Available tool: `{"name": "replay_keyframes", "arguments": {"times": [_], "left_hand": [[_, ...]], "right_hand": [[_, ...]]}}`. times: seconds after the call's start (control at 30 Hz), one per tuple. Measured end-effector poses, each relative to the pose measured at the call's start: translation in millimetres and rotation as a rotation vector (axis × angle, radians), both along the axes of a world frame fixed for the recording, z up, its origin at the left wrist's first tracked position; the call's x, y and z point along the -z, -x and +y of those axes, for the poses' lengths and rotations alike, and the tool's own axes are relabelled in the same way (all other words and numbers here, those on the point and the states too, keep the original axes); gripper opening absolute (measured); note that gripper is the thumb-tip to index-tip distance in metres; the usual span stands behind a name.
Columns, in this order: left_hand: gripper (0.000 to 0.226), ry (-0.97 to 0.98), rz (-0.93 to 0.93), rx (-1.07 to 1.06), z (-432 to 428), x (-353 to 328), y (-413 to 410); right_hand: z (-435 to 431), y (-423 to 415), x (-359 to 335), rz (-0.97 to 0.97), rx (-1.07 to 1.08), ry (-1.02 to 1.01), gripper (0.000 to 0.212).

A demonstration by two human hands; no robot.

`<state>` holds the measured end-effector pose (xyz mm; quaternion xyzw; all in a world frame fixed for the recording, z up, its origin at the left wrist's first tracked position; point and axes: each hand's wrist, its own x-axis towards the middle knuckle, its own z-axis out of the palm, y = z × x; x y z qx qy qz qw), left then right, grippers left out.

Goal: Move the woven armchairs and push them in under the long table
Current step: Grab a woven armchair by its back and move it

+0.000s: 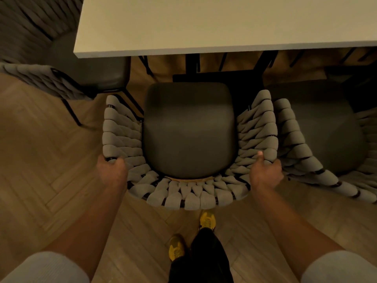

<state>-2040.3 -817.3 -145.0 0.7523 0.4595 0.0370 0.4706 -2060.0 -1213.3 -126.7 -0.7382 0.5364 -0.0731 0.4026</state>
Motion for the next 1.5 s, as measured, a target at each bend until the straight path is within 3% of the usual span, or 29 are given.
{"name": "replay_keyframes", "arguments": {"times": [0.17,0.3,0.43,0.63,0.8,1.03,1.3,1.5], "left_hand": [[0.035,0.039,0.009,0.013,-2.4,19.5,-17.5],[0.025,-0.074,0.015,0.038,-6.6,6.1,-23.6],[0.036,-0.09,0.009,0.06,4.8,8.2,-25.0],[0.027,-0.062,-0.043,0.015,14.3,17.9,-14.5],[0.034,-0.129,-0.008,0.036,1.3,13.7,-50.2],[0.035,-0.223,0.141,0.081,1.6,8.2,-73.1],[0.045,-0.224,0.135,0.063,0.3,6.7,-72.5],[0.056,-0.079,0.137,0.232,17.6,4.9,-75.8]], "right_hand": [[-1.0,-18.1,16.6,0.024,-0.033,0.004,0.053],[8.7,-11.8,19.2,0.019,-0.066,-0.008,0.051],[19.0,-11.8,14.8,-0.025,-0.049,-0.003,0.051],[21.9,-13.2,10.4,-0.163,-0.044,0.033,0.045],[12.6,-54.3,21.7,-0.092,-0.091,0.019,0.051],[10.5,-71.6,24.3,0.011,-0.139,0.034,0.043],[8.5,-70.8,33.4,0.049,-0.137,0.048,0.044],[3.8,-71.8,23.5,0.125,-0.178,-0.035,0.053]]}}
